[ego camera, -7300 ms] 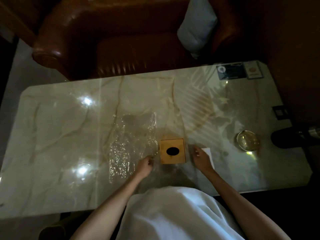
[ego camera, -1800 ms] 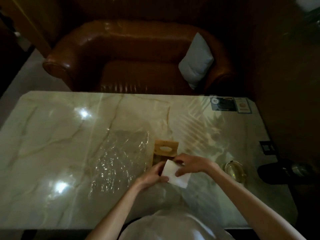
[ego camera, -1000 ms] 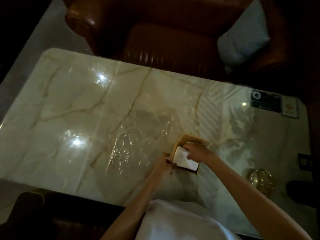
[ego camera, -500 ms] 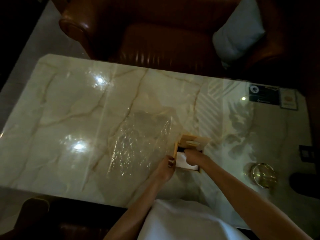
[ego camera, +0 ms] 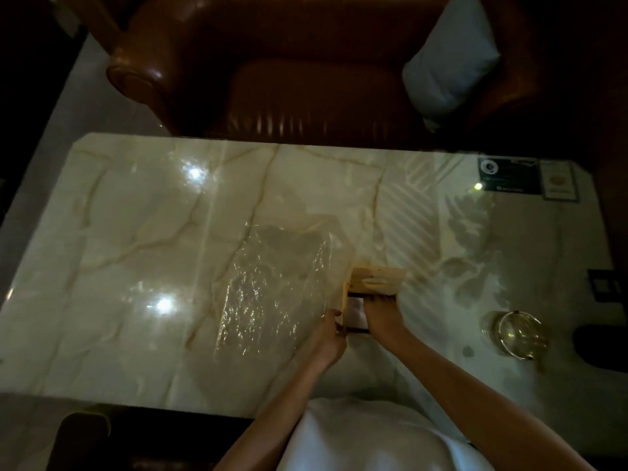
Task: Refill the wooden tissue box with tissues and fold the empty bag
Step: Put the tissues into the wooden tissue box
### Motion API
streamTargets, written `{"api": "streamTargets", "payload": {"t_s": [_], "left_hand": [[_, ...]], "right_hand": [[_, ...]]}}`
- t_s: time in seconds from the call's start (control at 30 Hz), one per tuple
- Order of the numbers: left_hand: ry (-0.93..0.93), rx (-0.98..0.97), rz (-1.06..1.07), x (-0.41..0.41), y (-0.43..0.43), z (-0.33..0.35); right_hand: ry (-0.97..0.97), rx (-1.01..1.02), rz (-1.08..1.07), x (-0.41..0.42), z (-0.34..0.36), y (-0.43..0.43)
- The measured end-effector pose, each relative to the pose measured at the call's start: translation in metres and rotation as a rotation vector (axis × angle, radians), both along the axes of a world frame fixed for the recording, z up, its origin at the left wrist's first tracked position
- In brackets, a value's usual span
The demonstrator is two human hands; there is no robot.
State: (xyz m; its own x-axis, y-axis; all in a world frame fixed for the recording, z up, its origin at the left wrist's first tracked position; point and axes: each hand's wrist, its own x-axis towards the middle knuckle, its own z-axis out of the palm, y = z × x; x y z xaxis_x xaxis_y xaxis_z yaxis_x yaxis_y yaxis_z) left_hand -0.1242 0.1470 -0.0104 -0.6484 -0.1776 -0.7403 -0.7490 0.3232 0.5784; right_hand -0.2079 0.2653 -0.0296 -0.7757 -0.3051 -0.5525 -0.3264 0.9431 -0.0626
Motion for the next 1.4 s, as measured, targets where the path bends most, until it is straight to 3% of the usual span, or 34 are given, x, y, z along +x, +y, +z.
{"api": "streamTargets", "payload": {"t_s": [0.13,0.27,0.4,0.57,0.73,0.97,1.03,1.13,1.23,1.4], "left_hand": [[0.023,-0.045,-0.044,-0.001,0.005,0.000],[-0.008,-0.015,-0.019,-0.003,0.006,-0.002],[-0.012,0.003,-0.019,-0.003,0.006,-0.004],[-0.039,0.008,0.009,-0.005,0.007,-0.006],[-0.053,0.038,0.002,-0.004,0.004,-0.003],[0.080,-0.129,-0.176,-0.002,0.008,-0.001],[0.102,-0.174,-0.280,-0.007,0.012,0.001],[0.085,-0.151,-0.396,-0.023,0.019,0.000],[-0.017,-0.162,-0.481,-0.041,0.022,-0.004],[-0.066,-0.190,-0.430,-0.059,0.027,-0.012]], "right_hand": [[0.167,-0.128,-0.005,0.018,0.003,0.003],[-0.083,-0.178,0.027,0.033,-0.002,0.009],[-0.056,-0.215,0.001,0.019,0.003,0.005],[-0.215,-0.131,-0.028,0.002,0.002,-0.004],[-0.258,-0.108,-0.010,-0.003,0.000,-0.001],[-0.161,-0.291,0.043,0.007,0.010,0.018],[-0.078,-0.346,-0.063,0.016,0.012,0.038],[0.073,-0.217,-0.240,0.020,0.017,0.062],[-0.078,-0.177,-0.325,0.009,0.021,0.064],[-0.285,-0.079,-0.321,-0.011,0.016,0.043]]}}
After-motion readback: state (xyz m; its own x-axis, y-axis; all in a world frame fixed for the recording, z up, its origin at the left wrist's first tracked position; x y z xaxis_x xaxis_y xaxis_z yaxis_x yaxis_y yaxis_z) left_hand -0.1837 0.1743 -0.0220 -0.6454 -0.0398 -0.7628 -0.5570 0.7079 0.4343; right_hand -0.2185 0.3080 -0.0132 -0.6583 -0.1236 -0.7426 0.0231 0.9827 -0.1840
